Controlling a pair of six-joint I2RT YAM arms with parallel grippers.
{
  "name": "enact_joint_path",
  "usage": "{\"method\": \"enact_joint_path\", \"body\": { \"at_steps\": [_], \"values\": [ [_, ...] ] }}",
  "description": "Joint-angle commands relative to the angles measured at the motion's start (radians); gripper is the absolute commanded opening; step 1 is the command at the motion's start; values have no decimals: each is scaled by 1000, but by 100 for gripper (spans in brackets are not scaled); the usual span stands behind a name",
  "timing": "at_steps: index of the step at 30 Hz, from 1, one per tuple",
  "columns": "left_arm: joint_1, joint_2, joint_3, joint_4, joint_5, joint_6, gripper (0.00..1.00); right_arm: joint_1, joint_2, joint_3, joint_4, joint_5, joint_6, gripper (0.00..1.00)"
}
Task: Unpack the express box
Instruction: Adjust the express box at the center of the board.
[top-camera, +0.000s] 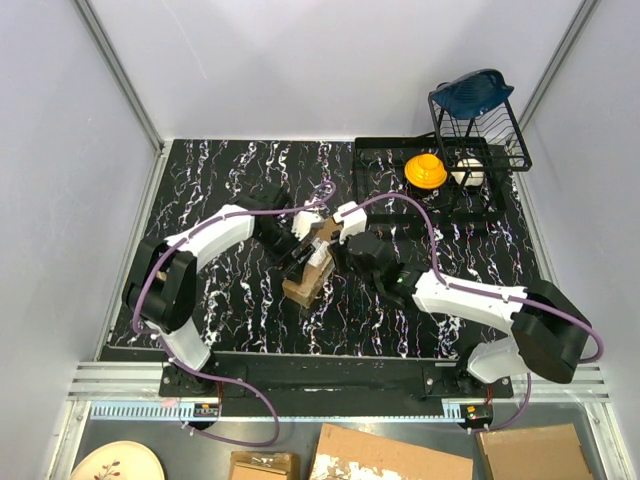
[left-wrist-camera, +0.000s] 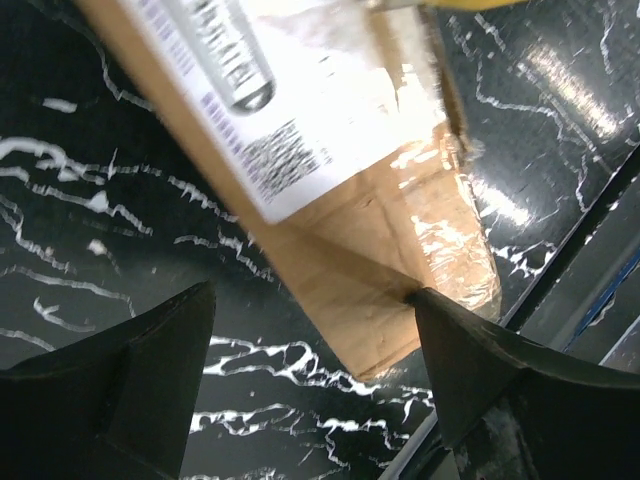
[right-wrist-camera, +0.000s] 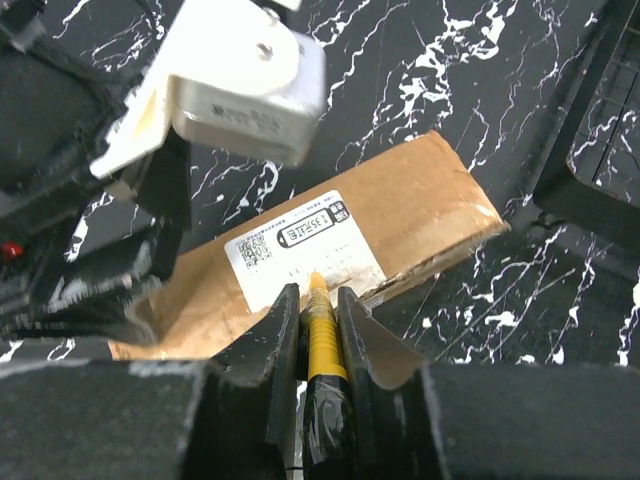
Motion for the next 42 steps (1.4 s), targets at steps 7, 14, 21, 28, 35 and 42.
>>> {"method": "enact_joint_path", "body": {
  "at_steps": [7,14,21,28,35,42],
  "values": [
    [113,-48,-13,-47,-218,154,83,73,-105,-10,-196,-44,118,0],
    [136,27,30,12,-223,142,83,109,-171,-11,-270,-85,175,0],
    [135,108,129,53,-178,117,83,119,-205,-11,-274,-210,180,0],
    [153,101,169,45,-146,117,85,119,-225,-109,67,-324,-160,0],
    [280,4,273,-85,32,85,88,113,-55,-110,331,-502,-527,0],
    [290,15,247,-119,125,80,88,19,62,39,301,-712,-605,0]
  ]
}}
